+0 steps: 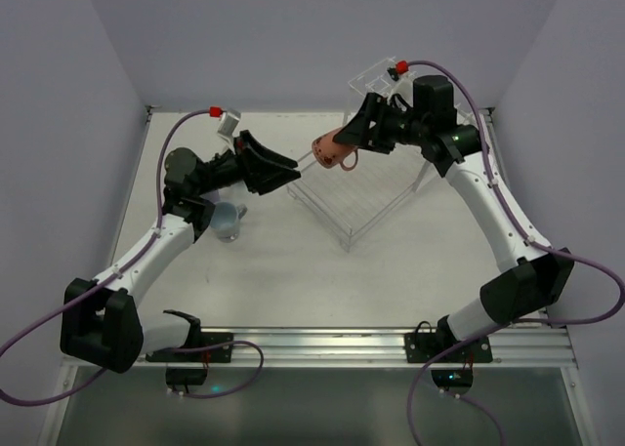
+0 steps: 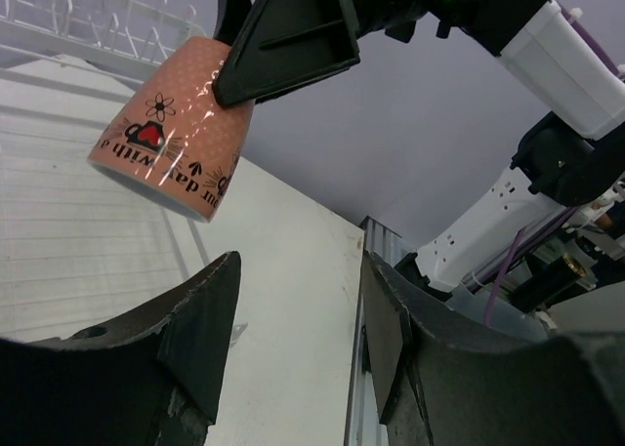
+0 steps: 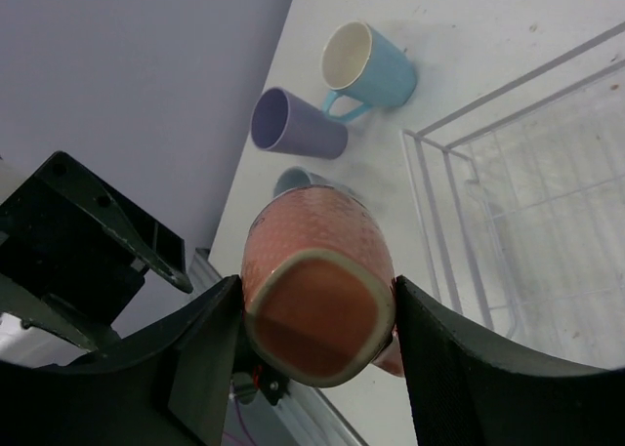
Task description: Unload the cups from the dish rack
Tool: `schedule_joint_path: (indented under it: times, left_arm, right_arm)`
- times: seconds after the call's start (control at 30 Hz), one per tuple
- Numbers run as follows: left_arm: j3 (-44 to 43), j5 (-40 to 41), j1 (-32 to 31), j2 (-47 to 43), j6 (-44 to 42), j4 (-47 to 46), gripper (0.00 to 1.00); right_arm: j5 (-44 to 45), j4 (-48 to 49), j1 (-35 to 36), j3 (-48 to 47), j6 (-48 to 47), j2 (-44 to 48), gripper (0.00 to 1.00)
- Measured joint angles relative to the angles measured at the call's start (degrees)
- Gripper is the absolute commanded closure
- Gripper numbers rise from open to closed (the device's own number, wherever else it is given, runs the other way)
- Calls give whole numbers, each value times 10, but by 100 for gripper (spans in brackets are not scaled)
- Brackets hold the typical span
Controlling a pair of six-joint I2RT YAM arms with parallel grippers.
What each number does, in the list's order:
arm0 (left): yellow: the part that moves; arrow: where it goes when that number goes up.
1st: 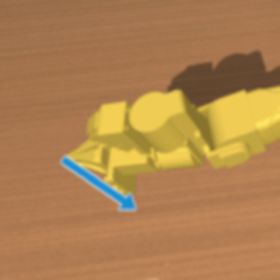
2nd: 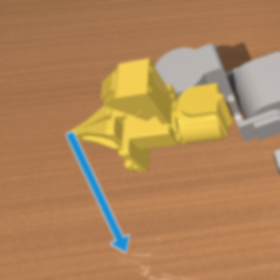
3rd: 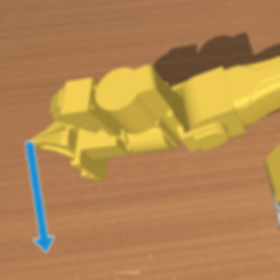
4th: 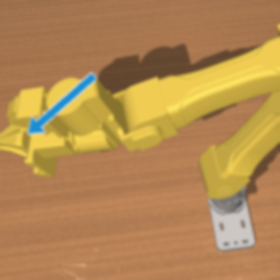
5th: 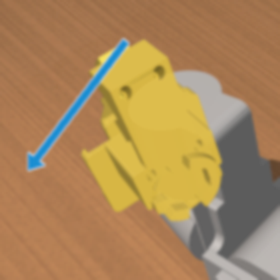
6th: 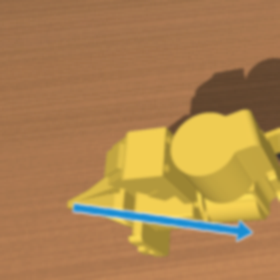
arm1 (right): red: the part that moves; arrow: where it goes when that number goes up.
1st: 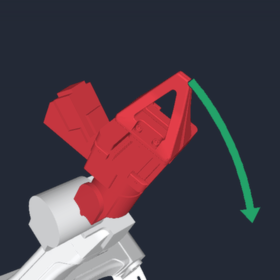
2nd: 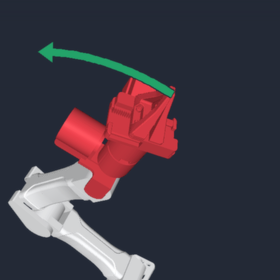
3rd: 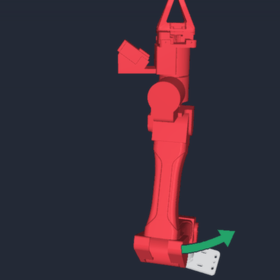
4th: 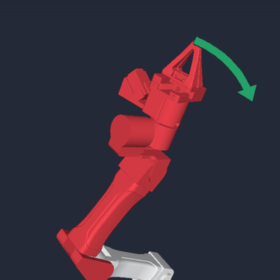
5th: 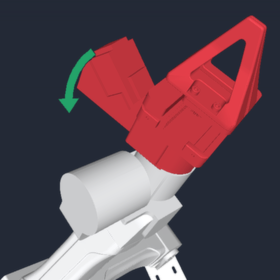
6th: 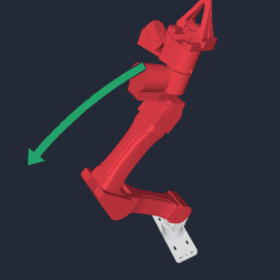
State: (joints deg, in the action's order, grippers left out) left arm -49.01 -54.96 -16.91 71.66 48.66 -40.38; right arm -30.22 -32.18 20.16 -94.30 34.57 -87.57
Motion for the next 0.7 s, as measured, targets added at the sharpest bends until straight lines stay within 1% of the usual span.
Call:
schedule_joint_path:
  times: [0.17, 0.33, 0.57, 0.7]
  left_arm:
    - [0, -7, 0, 5, 0, -18, 43]
    - [0, -9, 0, 12, 0, -23, 43]
    - [0, -9, 0, 15, 2, -26, 42]
    - [0, -8, 0, 16, 10, -44, 42]
  right_arm:
    - [-63, 47, -3, 44, 34, 0, 100]
    - [-108, 92, -6, 68, 69, 5, 100]
    - [-149, 153, -11, 80, 109, 15, 100]
    - [-167, 180, -11, 87, 129, 16, 100]
